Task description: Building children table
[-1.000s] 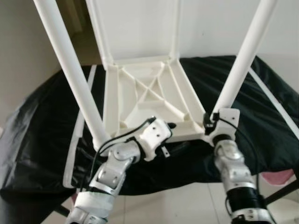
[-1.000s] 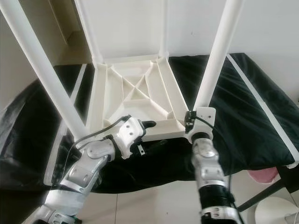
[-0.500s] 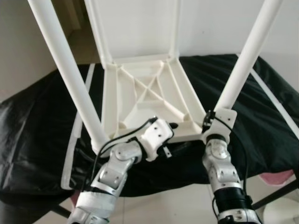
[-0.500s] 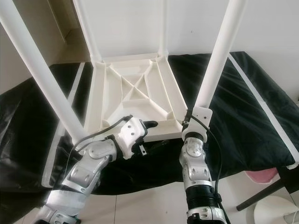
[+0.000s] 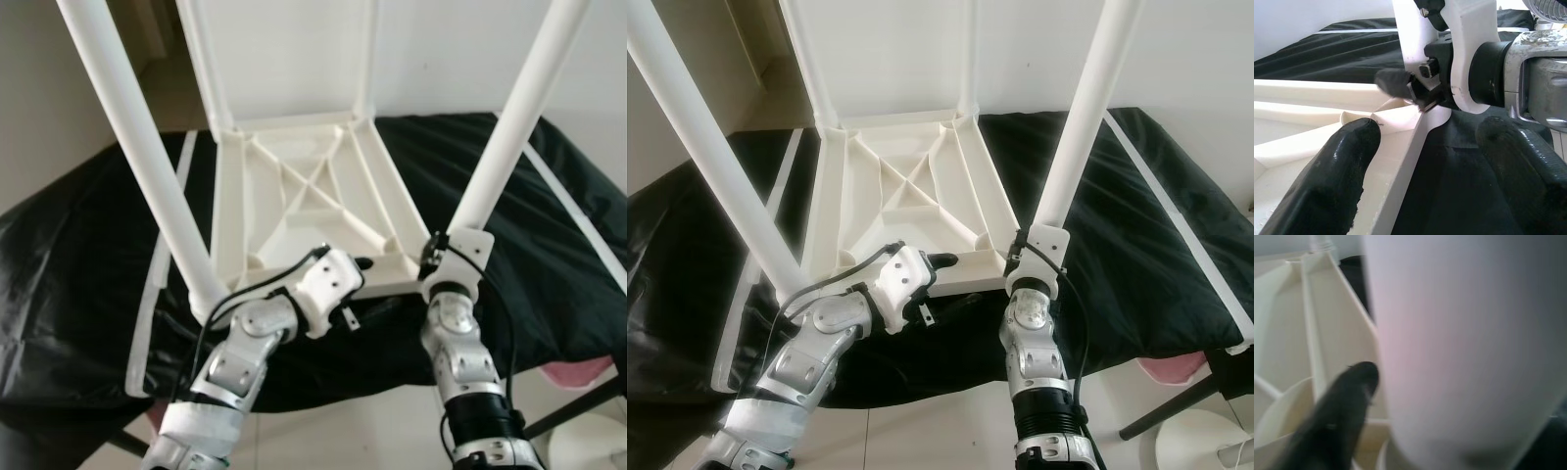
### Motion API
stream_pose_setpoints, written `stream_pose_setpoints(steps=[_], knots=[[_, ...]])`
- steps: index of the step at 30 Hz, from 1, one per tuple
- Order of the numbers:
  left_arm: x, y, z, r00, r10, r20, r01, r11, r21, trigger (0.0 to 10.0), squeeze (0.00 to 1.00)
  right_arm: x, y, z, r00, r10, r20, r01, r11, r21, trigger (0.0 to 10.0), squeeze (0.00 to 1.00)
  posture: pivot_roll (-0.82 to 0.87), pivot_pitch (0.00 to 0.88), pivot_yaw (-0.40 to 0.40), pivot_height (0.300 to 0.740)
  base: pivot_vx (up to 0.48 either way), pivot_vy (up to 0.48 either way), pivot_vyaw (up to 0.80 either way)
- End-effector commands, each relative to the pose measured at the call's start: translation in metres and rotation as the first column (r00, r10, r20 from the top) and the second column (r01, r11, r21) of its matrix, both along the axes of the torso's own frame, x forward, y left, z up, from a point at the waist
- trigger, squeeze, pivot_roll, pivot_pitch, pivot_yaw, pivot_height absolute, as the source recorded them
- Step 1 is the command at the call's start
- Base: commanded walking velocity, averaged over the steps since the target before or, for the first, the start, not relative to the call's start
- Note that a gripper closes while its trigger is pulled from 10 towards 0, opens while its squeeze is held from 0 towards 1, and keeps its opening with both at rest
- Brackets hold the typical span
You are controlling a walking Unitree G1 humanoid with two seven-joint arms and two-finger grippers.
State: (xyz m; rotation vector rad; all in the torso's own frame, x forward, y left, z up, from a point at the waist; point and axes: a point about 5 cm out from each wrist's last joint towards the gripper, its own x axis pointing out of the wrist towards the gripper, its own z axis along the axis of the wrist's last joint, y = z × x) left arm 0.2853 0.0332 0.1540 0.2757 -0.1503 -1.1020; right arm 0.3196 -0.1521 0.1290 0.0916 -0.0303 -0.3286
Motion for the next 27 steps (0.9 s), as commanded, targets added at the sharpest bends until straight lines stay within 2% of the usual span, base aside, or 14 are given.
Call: stream_pose_setpoints(steps=[1,5,7,14,15,16,17,19,23,25,27], knots=[[0.001,0.003,-0.001,0.999,0.048,0.002,-0.048,0.999,-0.01,10.0,0.0,-0.003,0.005,-0.002,0.999,0.045,0.014,-0.045,0.999,0.024,10.0,1.0,-0.08,0.032,0.011,0.74,0.0,0.0,0.0],[0.0,0.003,-0.002,0.999,0.048,0.002,-0.048,0.999,-0.009,10.0,0.0,-0.004,0.004,0.0,0.998,0.056,0.033,-0.057,0.998,0.027,10.0,1.0,-0.08,0.032,0.011,0.74,0.0,0.0,0.0],[0.0,0.003,-0.002,0.999,0.047,0.001,-0.047,0.999,-0.008,10.0,0.0,-0.008,0.001,0.002,0.994,0.09,0.069,-0.09,0.996,-0.015,10.0,1.0,-0.08,0.03,0.013,0.74,0.0,0.0,0.0],[0.0,0.002,-0.003,0.999,0.036,-0.003,-0.036,0.999,-0.005,10.0,0.0,-0.026,-0.025,-0.01,0.974,0.216,0.069,-0.211,0.975,-0.074,10.0,1.0,-0.1,0.027,0.024,0.74,0.0,0.0,0.0],[-0.001,0.002,-0.003,1.0,0.03,-0.002,-0.03,1.0,-0.003,10.0,0.0,-0.029,-0.031,-0.011,0.967,0.243,0.072,-0.236,0.967,-0.093,10.0,0.18,-0.1,0.027,0.024,0.74,0.0,0.0,0.0],[-0.001,0.002,-0.003,1.0,0.03,-0.002,-0.03,1.0,-0.003,10.0,0.0,-0.029,-0.031,-0.011,0.967,0.243,0.072,-0.236,0.967,-0.093,10.0,0.18,-0.1,0.027,0.024,0.74,0.0,0.0,0.0],[-0.001,0.002,-0.003,1.0,0.026,-0.001,-0.026,1.0,-0.001,10.0,0.0,-0.03,-0.035,-0.012,0.964,0.256,0.068,-0.25,0.964,-0.094,10.0,0.0,-0.1,0.028,0.031,0.74,0.0,0.0,0.0],[-0.001,0.002,-0.003,1.0,0.024,-0.001,-0.024,1.0,0.0,10.0,0.0,-0.031,-0.038,-0.012,0.962,0.266,0.066,-0.26,0.961,-0.093,10.0,0.0,-0.11,0.028,0.037,0.74,0.0,0.0,0.0],[-0.001,0.0,-0.003,1.0,-0.004,-0.001,0.004,1.0,0.01,10.0,0.0,-0.031,-0.053,-0.008,0.911,0.408,0.056,-0.397,0.907,-0.14,10.0,0.0,-0.12,0.029,0.059,0.74,0.0,0.0,0.0],[-0.001,0.0,-0.003,1.0,-0.004,-0.001,0.004,1.0,0.01,10.0,0.0,-0.031,-0.053,-0.008,0.911,0.408,0.056,-0.397,0.907,-0.14,10.0,0.0,-0.12,0.029,0.059,0.74,0.0,0.0,0.0],[-0.001,0.0,-0.002,1.0,-0.015,-0.001,0.015,1.0,0.013,10.0,0.0,-0.027,-0.054,-0.005,0.877,0.479,0.038,-0.468,0.869,-0.159,10.0,0.0,-0.13,0.028,0.07,0.74,0.0,0.0,0.0]])
